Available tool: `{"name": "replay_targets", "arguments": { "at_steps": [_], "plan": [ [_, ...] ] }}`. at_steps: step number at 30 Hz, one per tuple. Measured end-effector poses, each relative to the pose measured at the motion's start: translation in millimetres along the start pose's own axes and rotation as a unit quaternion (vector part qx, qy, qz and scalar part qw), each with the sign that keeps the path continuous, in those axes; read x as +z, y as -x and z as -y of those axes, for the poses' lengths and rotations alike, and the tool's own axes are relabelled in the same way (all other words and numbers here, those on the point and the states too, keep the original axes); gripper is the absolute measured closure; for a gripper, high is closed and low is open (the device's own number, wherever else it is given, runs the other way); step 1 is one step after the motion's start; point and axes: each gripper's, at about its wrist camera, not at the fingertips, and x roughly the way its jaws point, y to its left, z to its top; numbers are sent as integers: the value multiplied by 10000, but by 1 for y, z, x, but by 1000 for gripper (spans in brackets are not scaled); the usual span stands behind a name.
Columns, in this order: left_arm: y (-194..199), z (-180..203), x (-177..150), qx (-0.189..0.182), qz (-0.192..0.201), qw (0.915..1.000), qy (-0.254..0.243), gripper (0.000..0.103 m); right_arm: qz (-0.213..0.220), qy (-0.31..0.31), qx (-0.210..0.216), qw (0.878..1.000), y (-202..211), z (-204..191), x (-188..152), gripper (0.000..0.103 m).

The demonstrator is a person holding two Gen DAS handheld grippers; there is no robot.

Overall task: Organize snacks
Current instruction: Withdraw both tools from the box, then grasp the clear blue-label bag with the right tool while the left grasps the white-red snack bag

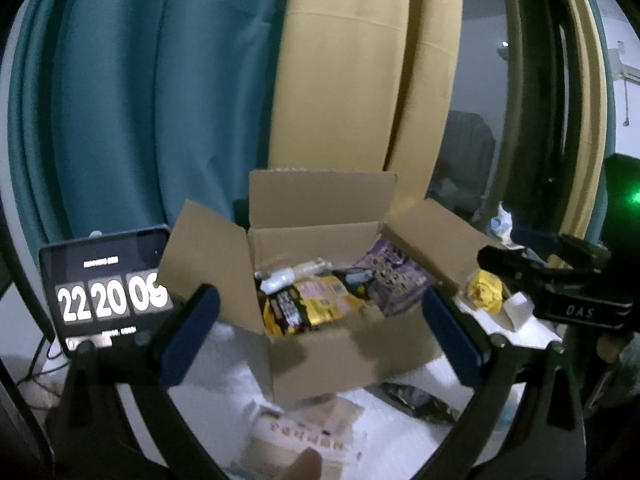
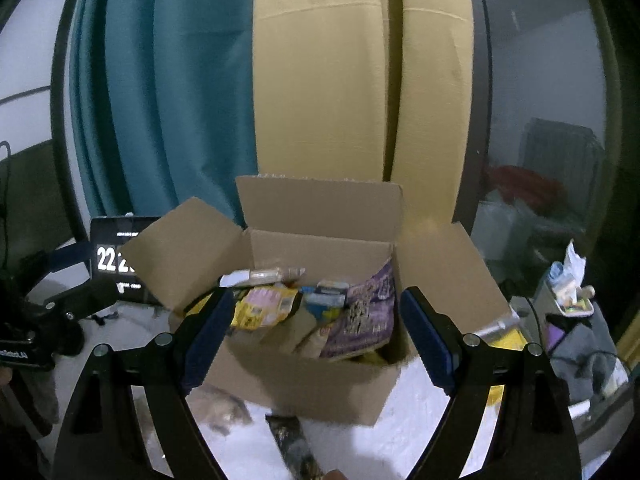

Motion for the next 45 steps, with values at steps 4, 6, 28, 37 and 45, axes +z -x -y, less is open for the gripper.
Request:
{"name": "replay_targets", "arguments": {
  "at_steps": [4, 6, 28, 37, 45],
  "plan": [
    [14, 4, -15, 39, -8, 10000, 16, 1, -14, -27, -18, 10000, 17, -1, -13, 16],
    [20, 3, -23, 63, -26, 10000, 66, 1, -37, -47, -41, 10000, 25, -1, -22, 16],
    [31, -27, -130, 955, -784, 9908, 547, 1, -770, -715, -274, 9941, 50, 46, -133, 16],
    [7, -38, -160, 1019, -1337, 9843, 534, 1, -1304, -1287, -562, 9815, 34, 84, -186, 16],
    [-15, -35, -174, 738, -1673, 9813, 602, 1, -1783, -1552, -657, 9694, 10, 94, -214, 16]
  ]
}}
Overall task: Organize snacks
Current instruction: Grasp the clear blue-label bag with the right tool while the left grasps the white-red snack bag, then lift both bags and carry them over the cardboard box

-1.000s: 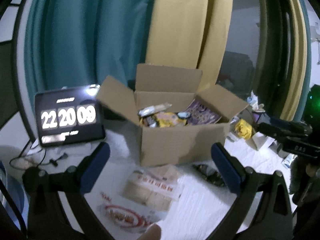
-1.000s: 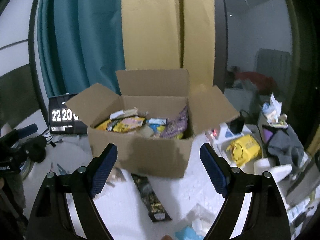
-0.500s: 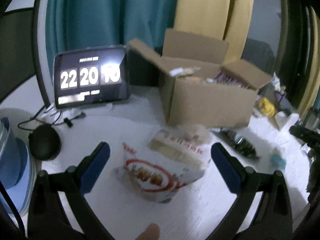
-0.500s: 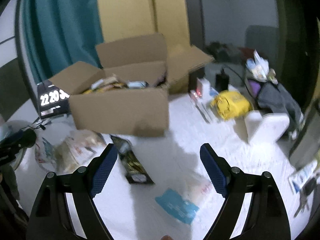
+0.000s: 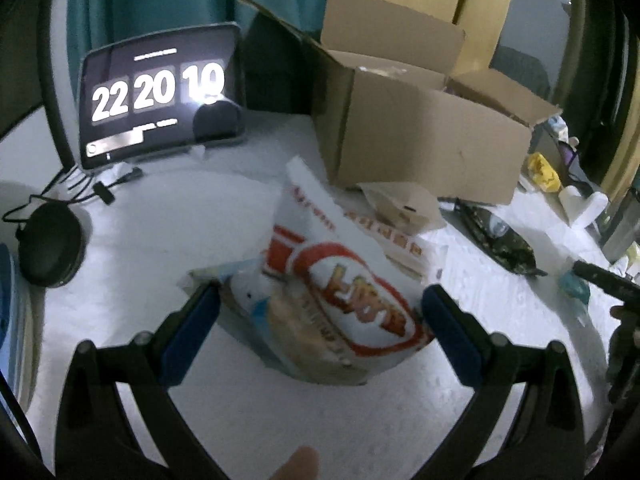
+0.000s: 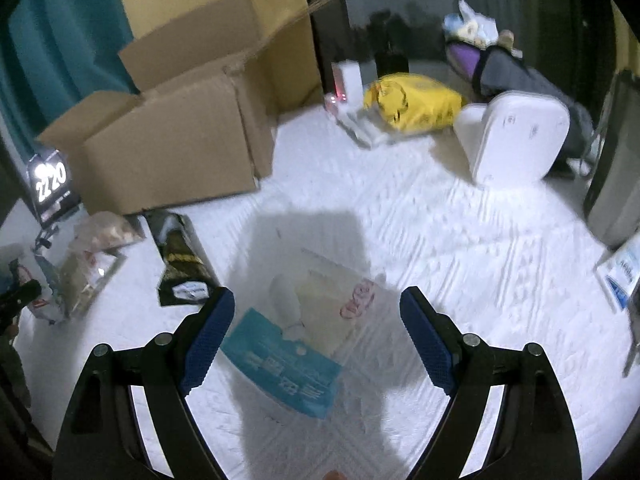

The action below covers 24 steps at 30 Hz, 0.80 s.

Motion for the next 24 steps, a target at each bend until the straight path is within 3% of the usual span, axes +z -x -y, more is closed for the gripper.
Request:
{"name": "replay_targets", "arguments": {
  "at_steps": [9, 12, 16, 24],
  "plan": [
    [-16, 12, 1, -334, -220, 9989, -245, 2, -270, 33, -18, 9996, -27, -11, -6, 16],
    [-22, 21, -4, -326, -333, 9980, -438, 10, -249, 72, -19, 9997, -27, -13, -6, 24],
    [-17, 26, -6, -309, -262, 9975, -575, 18, -215, 74, 46, 9997, -23, -11, -7, 34],
    [10, 31, -3, -515, -53, 9968, -602, 20, 24, 152, 234, 9996, 5, -17, 2, 36]
  ]
}}
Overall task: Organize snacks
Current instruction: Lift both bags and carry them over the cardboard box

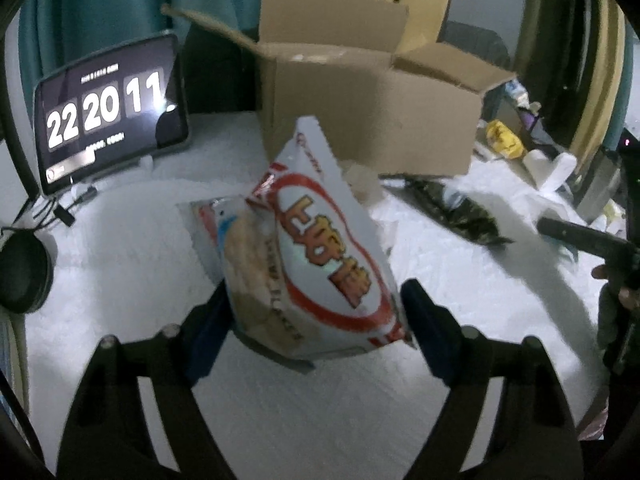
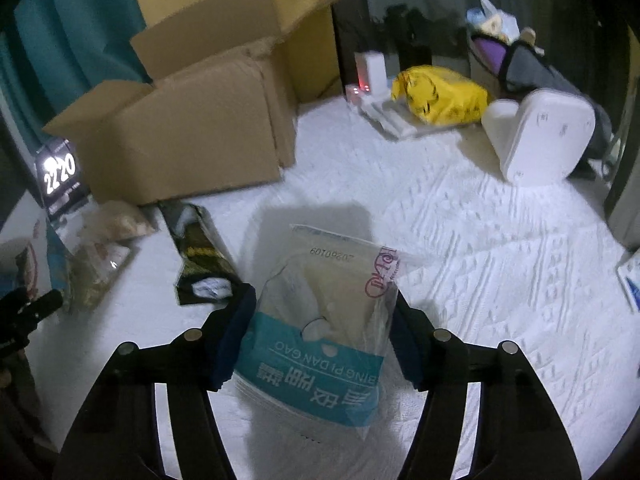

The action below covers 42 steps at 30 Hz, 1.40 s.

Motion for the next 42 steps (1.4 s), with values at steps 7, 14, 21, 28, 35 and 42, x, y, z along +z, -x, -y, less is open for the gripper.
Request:
{"name": "replay_targets", "arguments": {
  "at_steps": [7, 14, 21, 28, 35, 42],
  "plan": [
    [29, 4, 19, -87, 405, 9991, -61, 20, 327, 173, 135, 9992, 26, -18, 20, 36],
    [45, 6, 42, -176, 718, 9972, -139, 20, 577, 359, 260, 9973, 37, -35, 46, 36],
    [47, 1, 69, -246, 937, 9952, -161, 20, 774, 497, 333, 9952, 41, -47, 72, 36],
    [41, -1, 95, -271, 1094, 9934, -188, 20, 905, 580, 404, 9934, 37, -56, 97, 36],
    [24, 13, 128, -355, 1202, 9913, -402, 20, 996, 629, 491, 9918, 28, -56, 117, 36],
    [-3, 38, 162, -503, 1275, 9885, -632, 20, 1092, 607, 518, 9908, 20, -46, 138, 36]
  ]
}}
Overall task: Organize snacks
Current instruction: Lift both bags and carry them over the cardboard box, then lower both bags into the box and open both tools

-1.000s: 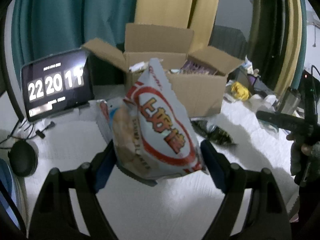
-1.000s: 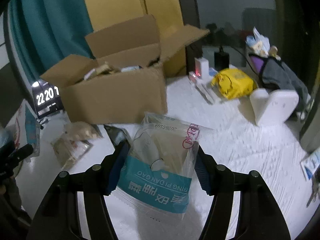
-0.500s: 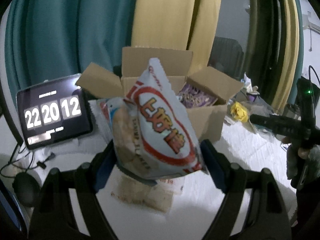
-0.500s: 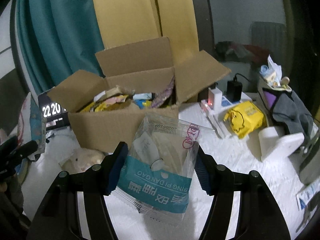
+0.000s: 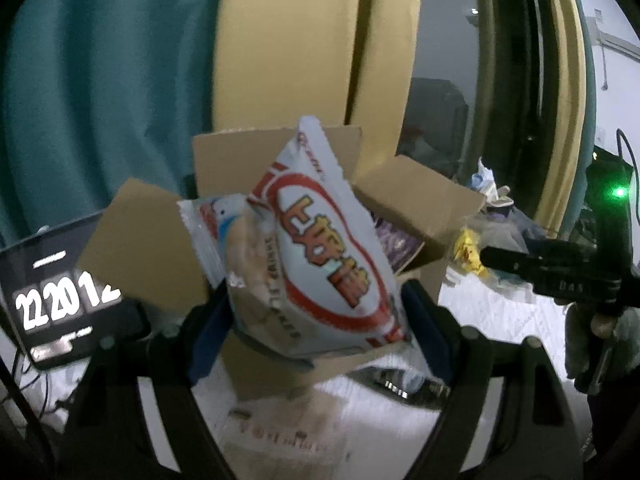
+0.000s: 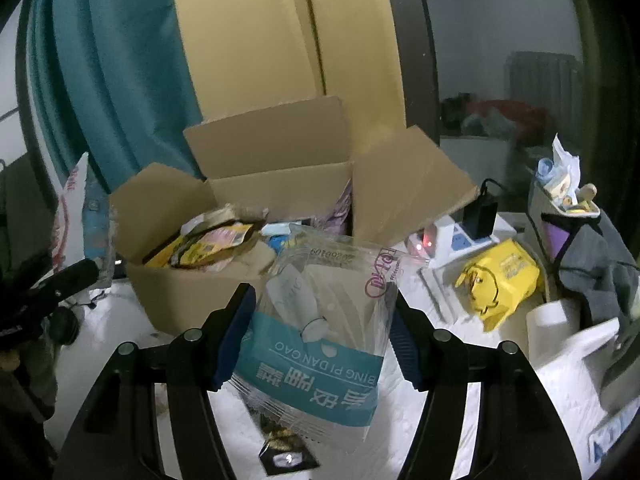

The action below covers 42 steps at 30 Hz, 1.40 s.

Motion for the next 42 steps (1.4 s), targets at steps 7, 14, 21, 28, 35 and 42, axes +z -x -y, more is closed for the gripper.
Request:
{"name": "replay_targets", "arguments": {
  "at_steps": [7, 14, 21, 28, 35, 42],
  "plan": [
    [-43, 14, 20, -210, -72, 9997, -101, 20, 102, -38, -39, 9999, -11, 18, 19, 36],
    [-91, 25, 34, -387, -177, 9991, -22, 18, 179, -15, -127, 9998, -17, 32, 34, 36],
    [-123, 20, 42, -405, -348, 9984, 181, 6, 314, 67, -220, 9992, -23, 41, 54, 36],
    [-102, -2, 40, -123, -125, 9991, 386, 4, 393, 205, -79, 9990, -52, 28, 79, 36],
    [-78, -52, 38, 406, 137, 9963, 750, 4, 382, 496, 163, 9979, -94, -5, 105, 36],
    [-55, -89, 38, 796, 328, 9924, 883, 4, 306, 647, 426, 9965, -129, -42, 132, 35]
  ]
}}
